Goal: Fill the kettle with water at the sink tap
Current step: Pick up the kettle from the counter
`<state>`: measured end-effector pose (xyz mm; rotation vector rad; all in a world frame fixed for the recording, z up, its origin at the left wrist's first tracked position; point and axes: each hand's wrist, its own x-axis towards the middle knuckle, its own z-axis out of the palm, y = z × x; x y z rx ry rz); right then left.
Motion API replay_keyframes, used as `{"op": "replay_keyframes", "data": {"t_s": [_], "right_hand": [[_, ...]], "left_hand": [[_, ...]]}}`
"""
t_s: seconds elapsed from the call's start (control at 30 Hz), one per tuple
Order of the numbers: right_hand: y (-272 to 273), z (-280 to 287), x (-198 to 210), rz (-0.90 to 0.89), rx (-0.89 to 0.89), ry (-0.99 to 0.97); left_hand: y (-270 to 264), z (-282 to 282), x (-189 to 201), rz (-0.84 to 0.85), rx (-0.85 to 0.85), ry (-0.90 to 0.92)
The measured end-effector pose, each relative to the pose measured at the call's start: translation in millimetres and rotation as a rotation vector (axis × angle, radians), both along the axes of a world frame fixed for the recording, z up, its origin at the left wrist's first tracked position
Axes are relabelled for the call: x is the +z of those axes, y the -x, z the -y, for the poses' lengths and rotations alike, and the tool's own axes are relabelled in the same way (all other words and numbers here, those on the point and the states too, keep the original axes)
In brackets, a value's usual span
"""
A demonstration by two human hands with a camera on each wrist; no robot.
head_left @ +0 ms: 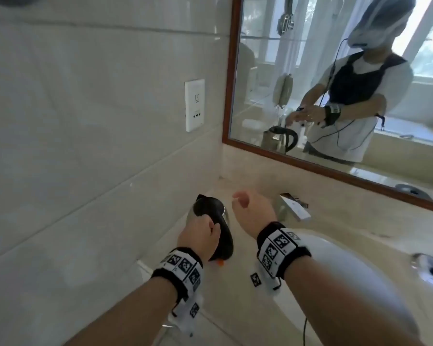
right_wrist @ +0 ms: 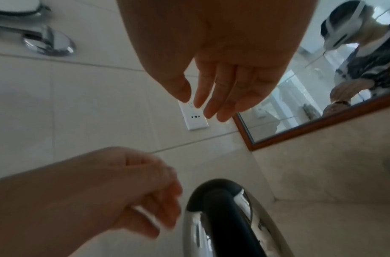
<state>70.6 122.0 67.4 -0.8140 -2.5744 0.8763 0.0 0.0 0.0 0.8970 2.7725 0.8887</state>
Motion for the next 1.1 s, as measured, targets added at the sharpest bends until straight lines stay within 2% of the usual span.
{"op": "replay_keyframes", "data": {"t_s": [0.07,0.13,0.23,0.4,0.57,0.7,0.77,0.93,1.03,1.1], "right_hand": [[13,-17,-8,-0.016,0.03,0.002],[21,-29,-13,0.055,0.103,0.049],[28,-44,-14,0.101,0.2,0.059],[35,-61,-24,0.144,0.287,0.149],[49,-71,-37,0.149,0.291,0.22],[59,-69,-45,0.178,0.279,0.198],[62,-69,-47,0.175,0.268,0.187],[62,-77,-49,0.197,0.213,0.181],[59,-82,-52,0.235,0.225,0.161],[57,-82,-55,0.225,0.215,0.182]], "left_hand": [[-1,-12,-15,0.068,0.052,0.166],[-6,-23,-30,0.159,0.099,0.236],[-7,-43,-37,0.297,0.173,0.186],[-8,-58,-37,0.379,0.292,0.058],[7,-40,-35,0.482,0.266,0.038],[28,-27,-33,0.514,0.149,0.155],[41,-21,-33,0.543,0.083,0.152],[63,-9,-40,0.669,-0.022,0.033],[68,-11,-44,0.794,0.064,-0.128],[71,-13,-44,0.823,0.096,-0.172]]}}
